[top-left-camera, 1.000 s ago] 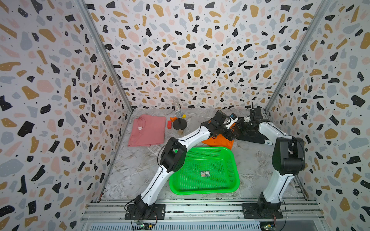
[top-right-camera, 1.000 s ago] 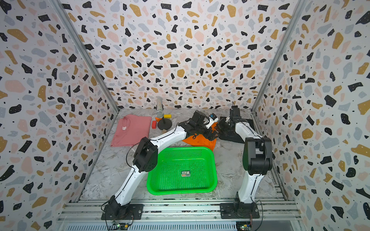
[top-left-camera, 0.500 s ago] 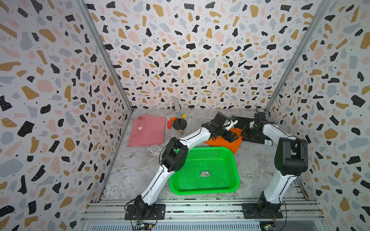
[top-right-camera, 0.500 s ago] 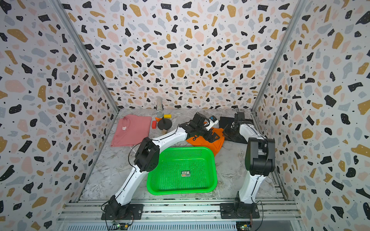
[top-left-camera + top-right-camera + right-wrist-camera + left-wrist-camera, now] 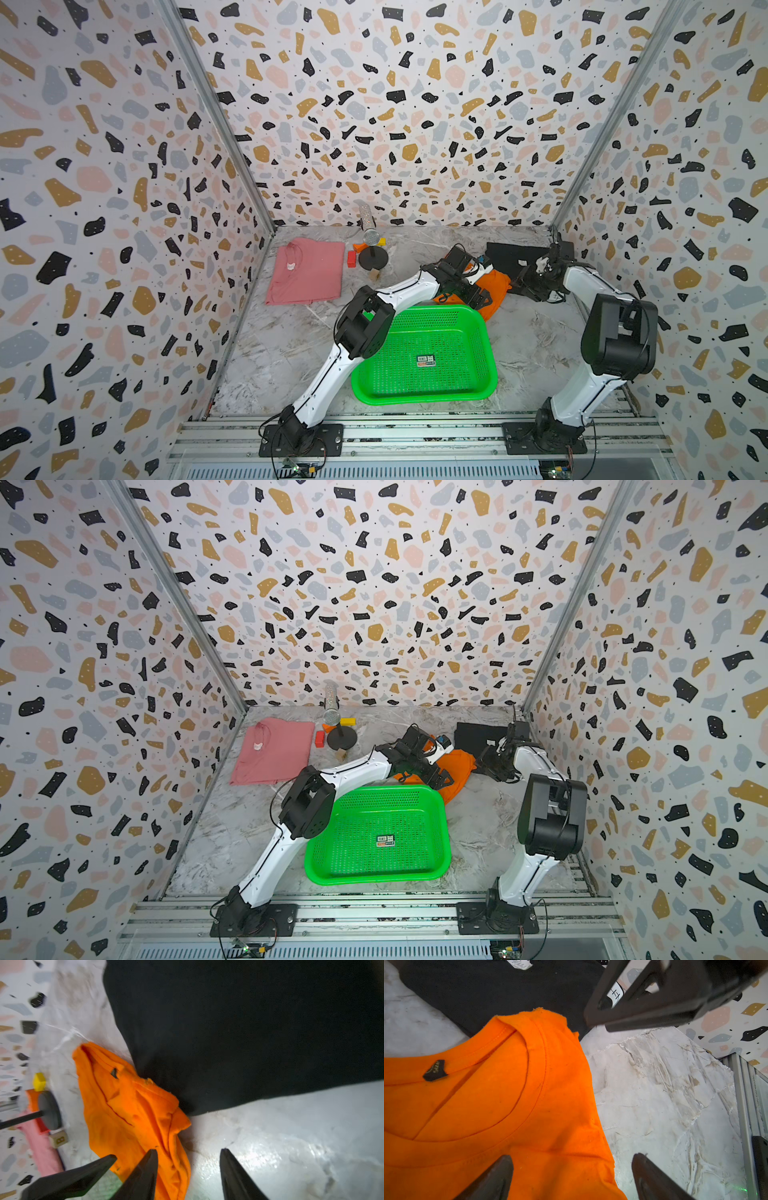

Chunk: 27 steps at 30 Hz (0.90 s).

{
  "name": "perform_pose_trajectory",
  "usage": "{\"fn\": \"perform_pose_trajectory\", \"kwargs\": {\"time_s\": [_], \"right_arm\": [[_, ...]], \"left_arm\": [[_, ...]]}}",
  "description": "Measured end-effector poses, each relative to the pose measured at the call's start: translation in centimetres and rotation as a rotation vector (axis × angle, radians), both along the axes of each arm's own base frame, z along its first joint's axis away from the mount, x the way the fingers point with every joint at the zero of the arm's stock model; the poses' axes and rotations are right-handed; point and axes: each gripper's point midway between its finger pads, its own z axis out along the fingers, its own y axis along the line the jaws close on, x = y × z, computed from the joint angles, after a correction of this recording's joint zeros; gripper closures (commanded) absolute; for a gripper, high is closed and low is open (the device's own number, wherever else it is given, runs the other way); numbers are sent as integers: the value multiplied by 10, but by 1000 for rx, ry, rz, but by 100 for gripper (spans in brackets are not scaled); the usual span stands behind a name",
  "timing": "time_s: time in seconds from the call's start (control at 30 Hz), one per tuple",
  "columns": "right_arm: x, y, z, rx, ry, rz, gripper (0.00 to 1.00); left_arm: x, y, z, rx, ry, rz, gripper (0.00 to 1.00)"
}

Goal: Put the folded t-shirts into the basket
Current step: Move the T-shirt to the center of the board.

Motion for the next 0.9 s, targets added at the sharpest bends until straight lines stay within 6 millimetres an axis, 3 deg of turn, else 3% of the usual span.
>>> {"fn": "perform_pose_trajectory", "kwargs": {"time_s": [0.13, 0.37, 0.6, 0.8, 0.9], "right_arm": [[14, 4, 6, 99, -83, 40, 41], [24, 17, -10, 197, -96, 92, 43], [19, 19, -11, 240, -76, 81, 40], [-3, 15, -17, 315, -34, -2, 35], [-2, 13, -18, 363, -44, -40, 35]], "left_arm": [[-1, 1, -2, 3, -1, -8, 9], [-2, 2, -1, 6, -9, -15, 9], [-4, 4, 1, 11, -18, -25, 9], [-5, 4, 0, 11, -20, -27, 9], [-5, 5, 0, 9, -23, -29, 9]]}}
